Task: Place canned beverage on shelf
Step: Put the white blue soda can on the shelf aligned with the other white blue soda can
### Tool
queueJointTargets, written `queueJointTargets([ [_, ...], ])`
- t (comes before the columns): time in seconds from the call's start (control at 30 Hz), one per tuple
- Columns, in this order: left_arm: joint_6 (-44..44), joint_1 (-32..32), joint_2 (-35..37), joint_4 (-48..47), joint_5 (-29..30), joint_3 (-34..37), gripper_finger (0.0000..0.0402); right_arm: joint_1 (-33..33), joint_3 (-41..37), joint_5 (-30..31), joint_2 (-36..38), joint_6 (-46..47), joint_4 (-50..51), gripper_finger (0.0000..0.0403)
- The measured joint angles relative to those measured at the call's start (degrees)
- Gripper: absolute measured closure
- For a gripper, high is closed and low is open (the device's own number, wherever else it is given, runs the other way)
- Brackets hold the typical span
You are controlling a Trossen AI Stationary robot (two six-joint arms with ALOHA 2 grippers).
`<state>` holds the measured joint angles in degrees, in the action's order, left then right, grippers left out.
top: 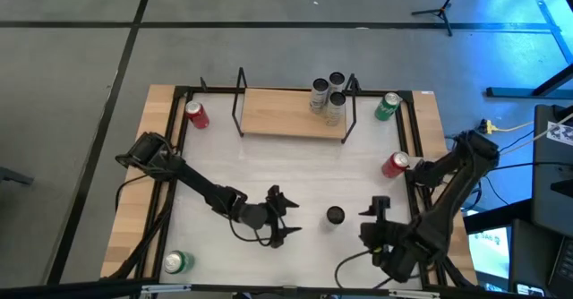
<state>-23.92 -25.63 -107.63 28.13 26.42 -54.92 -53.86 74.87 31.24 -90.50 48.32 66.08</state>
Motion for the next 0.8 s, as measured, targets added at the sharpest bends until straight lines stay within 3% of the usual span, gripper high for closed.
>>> queueJointTargets([
  [0.2, 0.2, 2.2, -5.3, 8.0, -2.0, -0.8, 0.0063, -2.4, -14.7, 10.4, 0.0, 13.7, -12.6, 0.0117],
  [0.33, 2.6, 3.7, -8.5, 8.3, -2.8, -3.8, 0.0063, -2.2, -22.8, 14.8, 0.0, 18.9, -23.0, 0.0117],
  [0.6, 7.9, 5.5, -11.0, 8.6, -9.9, -7.2, 0.0063, -2.3, -29.6, 18.3, -0.1, 11.7, -43.1, 0.0117],
  [0.8, 11.2, 5.9, -11.0, 10.6, -14.6, -7.5, 0.0063, -2.3, -29.8, 23.7, -0.1, 8.2, -45.8, 0.0117],
])
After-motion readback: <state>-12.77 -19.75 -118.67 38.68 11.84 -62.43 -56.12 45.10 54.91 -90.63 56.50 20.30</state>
